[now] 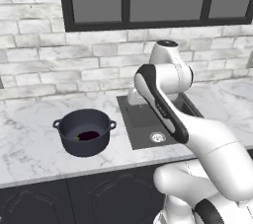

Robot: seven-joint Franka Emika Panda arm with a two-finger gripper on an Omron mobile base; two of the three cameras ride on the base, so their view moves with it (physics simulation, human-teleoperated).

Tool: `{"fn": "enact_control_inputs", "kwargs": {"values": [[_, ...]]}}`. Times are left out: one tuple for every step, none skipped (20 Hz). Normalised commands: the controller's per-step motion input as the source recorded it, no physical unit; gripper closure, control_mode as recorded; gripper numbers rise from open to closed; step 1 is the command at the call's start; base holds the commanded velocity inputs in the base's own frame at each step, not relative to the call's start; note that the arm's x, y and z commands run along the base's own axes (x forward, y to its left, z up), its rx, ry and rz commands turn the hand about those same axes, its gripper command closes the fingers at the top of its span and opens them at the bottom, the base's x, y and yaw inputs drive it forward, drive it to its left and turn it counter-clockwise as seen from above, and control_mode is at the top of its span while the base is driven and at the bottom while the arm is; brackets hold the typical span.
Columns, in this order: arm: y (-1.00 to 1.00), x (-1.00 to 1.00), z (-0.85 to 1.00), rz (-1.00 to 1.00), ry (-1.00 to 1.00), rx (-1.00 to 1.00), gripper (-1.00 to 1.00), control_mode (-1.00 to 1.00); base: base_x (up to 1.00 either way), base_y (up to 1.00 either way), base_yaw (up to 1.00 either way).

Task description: Dump the eggplant from the pot into the sink. Then turn on the water and wash the eggplant. Then turn off the water and put the eggplant back in the pot.

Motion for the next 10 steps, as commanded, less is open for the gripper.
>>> {"fn": "enact_control_inputs", "kwargs": {"values": [[0.31,0.10,-0.37,0.00,0.07,0.05,-1.00,-1.00,0.00,0.00,0.00],[0.33,0.17,-0.41,0.00,0.07,0.05,-1.00,-1.00,0.00,0.00,0.00],[0.35,0.19,-0.42,0.00,0.05,0.05,-1.00,-1.00,0.00,0.00,0.00],[0.34,0.22,-0.42,-0.02,0.04,0.04,-1.00,-1.00,0.00,0.00,0.00],[0.29,0.25,-0.42,-0.03,0.05,0.05,-1.00,-1.00,0.00,0.00,0.00],[0.33,0.33,-0.44,-0.05,0.05,0.04,-1.00,-1.00,0.00,0.00,0.00],[0.39,0.33,-0.41,-0.07,0.03,0.02,-1.00,-1.00,0.00,0.00,0.00],[0.38,0.36,-0.40,-0.08,0.03,0.02,-1.00,-1.00,0.00,0.00,0.00],[0.39,0.39,-0.40,-0.09,0.04,0.02,-1.00,-1.00,0.00,0.00,0.00],[0.42,0.39,-0.39,-0.09,0.02,0.01,-1.00,-1.00,0.00,0.00,0.00]]}}
